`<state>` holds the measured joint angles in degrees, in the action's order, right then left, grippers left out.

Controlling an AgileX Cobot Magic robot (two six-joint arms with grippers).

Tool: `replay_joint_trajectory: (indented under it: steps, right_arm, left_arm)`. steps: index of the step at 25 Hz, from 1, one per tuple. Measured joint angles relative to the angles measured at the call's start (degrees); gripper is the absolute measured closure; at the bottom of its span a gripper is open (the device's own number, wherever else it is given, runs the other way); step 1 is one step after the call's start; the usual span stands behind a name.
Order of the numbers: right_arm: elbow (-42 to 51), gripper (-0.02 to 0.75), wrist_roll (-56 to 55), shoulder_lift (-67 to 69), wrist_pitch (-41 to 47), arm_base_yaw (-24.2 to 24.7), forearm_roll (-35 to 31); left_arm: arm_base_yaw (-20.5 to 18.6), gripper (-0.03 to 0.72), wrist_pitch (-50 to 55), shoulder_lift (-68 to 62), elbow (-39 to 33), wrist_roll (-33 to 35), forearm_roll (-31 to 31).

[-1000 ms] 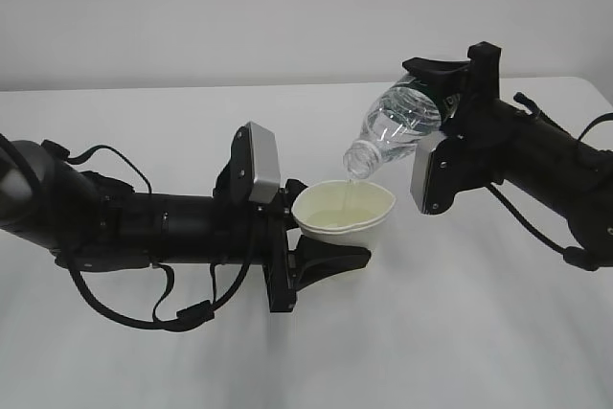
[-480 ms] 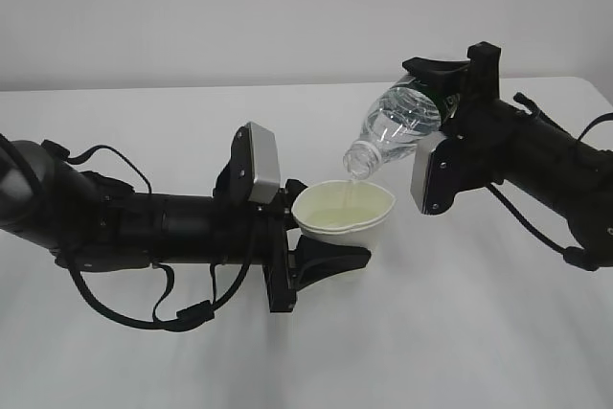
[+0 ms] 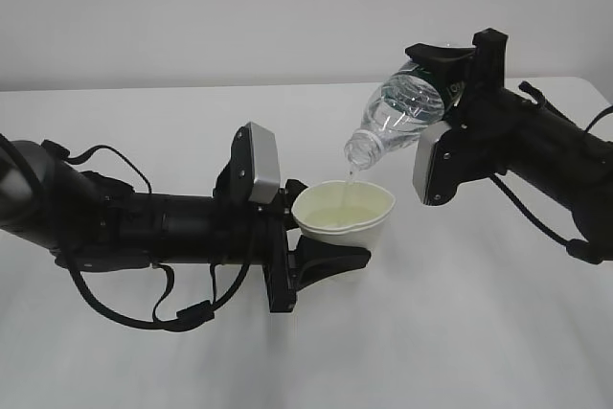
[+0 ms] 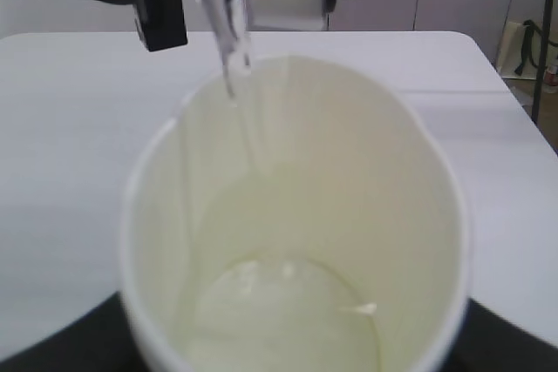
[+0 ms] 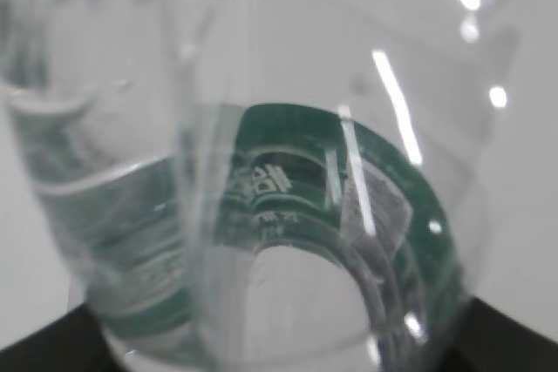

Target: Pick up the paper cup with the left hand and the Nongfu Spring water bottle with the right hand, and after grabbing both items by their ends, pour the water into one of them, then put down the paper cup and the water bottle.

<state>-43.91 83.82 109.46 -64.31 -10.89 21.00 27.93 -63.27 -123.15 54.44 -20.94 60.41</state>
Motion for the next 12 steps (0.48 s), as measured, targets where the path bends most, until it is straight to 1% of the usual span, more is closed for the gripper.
replay_joint_trajectory:
  steps: [12]
  right_arm:
    - [0.00, 0.292, 0.00, 0.00, -0.11, 0.00, 0.00]
  left_arm:
    - [0.00, 0.275, 0.00, 0.00, 0.00, 0.00, 0.00]
